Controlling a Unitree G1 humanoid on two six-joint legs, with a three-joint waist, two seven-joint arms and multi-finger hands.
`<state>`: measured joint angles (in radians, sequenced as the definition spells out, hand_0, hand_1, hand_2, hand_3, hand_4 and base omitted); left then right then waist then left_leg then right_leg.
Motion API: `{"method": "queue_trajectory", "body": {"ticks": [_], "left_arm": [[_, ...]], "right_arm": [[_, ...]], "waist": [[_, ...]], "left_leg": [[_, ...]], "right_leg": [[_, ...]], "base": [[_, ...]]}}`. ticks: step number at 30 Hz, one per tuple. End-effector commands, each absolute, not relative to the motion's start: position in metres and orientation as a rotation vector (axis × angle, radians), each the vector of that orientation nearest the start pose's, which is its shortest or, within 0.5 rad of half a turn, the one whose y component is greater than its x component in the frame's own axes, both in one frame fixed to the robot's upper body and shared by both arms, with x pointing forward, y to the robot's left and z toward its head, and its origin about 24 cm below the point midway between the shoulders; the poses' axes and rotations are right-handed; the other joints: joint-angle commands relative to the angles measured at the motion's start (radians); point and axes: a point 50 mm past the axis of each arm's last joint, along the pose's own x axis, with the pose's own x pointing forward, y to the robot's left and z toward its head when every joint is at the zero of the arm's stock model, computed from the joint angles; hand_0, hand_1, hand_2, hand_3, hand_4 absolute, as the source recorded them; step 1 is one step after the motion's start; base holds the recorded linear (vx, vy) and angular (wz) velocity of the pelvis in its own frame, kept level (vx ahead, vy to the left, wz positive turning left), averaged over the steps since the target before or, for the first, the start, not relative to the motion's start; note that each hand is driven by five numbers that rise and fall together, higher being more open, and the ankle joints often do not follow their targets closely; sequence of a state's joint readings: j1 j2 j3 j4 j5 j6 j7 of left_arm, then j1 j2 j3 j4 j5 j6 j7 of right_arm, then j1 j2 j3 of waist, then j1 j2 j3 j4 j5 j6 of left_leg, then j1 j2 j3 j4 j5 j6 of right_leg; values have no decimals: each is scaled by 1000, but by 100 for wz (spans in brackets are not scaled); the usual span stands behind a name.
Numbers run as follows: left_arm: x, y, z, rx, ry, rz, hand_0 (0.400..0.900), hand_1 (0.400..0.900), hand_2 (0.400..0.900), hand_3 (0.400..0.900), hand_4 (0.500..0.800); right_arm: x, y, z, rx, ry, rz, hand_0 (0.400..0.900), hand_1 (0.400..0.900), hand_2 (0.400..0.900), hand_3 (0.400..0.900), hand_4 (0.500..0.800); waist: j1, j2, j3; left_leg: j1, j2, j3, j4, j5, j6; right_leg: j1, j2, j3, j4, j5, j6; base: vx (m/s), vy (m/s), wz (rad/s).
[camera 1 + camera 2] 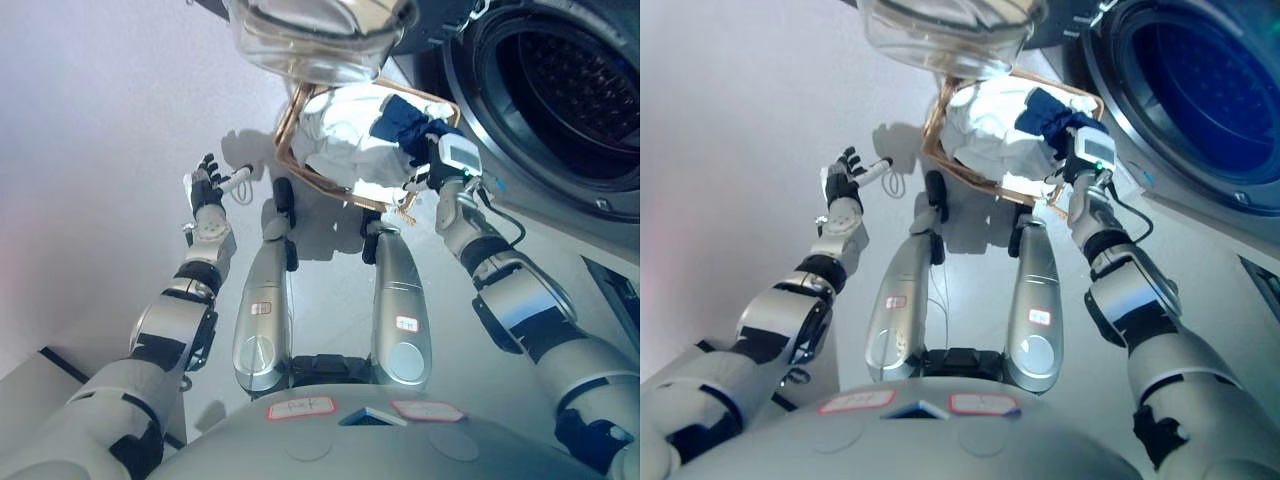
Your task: Put the clothes in the basket into the washing machine.
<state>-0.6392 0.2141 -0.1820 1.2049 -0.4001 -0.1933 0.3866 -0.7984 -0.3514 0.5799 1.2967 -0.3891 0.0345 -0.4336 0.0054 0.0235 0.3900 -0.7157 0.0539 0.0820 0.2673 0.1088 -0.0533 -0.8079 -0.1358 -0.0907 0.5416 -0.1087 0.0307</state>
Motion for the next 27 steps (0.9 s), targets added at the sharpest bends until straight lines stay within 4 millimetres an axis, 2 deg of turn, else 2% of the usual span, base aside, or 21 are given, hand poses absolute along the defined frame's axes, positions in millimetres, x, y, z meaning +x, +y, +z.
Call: {"method": "queue_trajectory", "body": {"ticks": [1, 5, 6, 14, 17, 19, 22, 27], "left_arm": [[339, 211, 0, 79, 352, 495, 900, 900, 900, 900, 800], [360, 203, 26, 78, 295, 480, 900, 900, 900, 900, 800], [365, 201, 33, 86, 285, 475, 900, 900, 900, 900, 800], [394, 192, 86, 81, 174, 452, 900, 900, 900, 900, 800], [398, 191, 94, 84, 161, 447, 900, 900, 900, 900, 800], [401, 198, 104, 80, 146, 460, 900, 900, 900, 900, 800], [402, 202, 107, 75, 145, 467, 900, 900, 900, 900, 800], [403, 207, 112, 73, 143, 474, 900, 900, 900, 900, 800]], "right_arm": [[366, -235, 47, -1430, 220, -219, 900, 900, 900, 900, 800], [377, -234, 67, -1466, 193, -253, 900, 900, 900, 900, 800], [381, -234, 75, -1474, 185, -267, 900, 900, 900, 900, 800], [394, -243, 112, -1568, 176, -316, 900, 900, 900, 900, 800], [396, -248, 119, -1610, 183, -324, 900, 900, 900, 900, 800], [396, -259, 129, -1631, 195, -356, 900, 900, 900, 900, 800], [397, -263, 136, -1640, 200, -373, 900, 900, 900, 900, 800], [393, -271, 133, -1666, 242, -374, 900, 900, 900, 900, 800]], "waist": [[-18, 17, -63], [-19, 30, -76], [-18, 34, -80], [-16, 58, -98], [-14, 63, -101], [-10, 67, -106], [-5, 68, -113], [2, 64, -125]], "left_leg": [[-88, -7, 46, 168, -150, -2], [-161, -5, 38, 216, -165, -1], [-170, -4, 32, 237, -200, -7], [-298, -9, 12, 289, -199, -4], [-340, -14, 8, 311, -199, -3], [-391, -16, 9, 353, -203, -6], [-447, -16, 8, 402, -212, -6], [-519, -11, 8, 483, -235, 0]], "right_leg": [[-49, 1, -18, -16, 98, 51], [-119, -2, -15, 39, 79, 49], [-131, 0, -8, 69, 43, 57], [-260, -2, -12, 150, 20, 49], [-307, 2, -11, 187, 10, 43], [-360, 3, -9, 225, 2, 38], [-415, 4, -6, 271, -9, 36], [-486, 2, -8, 342, -30, 26]], "base": [[28, -29, 9], [55, -17, 3], [123, -45, 7], [19, -27, 9], [-7, -17, 6], [-36, -22, 6], [-39, -20, 5], [-6, -4, 0]]}}
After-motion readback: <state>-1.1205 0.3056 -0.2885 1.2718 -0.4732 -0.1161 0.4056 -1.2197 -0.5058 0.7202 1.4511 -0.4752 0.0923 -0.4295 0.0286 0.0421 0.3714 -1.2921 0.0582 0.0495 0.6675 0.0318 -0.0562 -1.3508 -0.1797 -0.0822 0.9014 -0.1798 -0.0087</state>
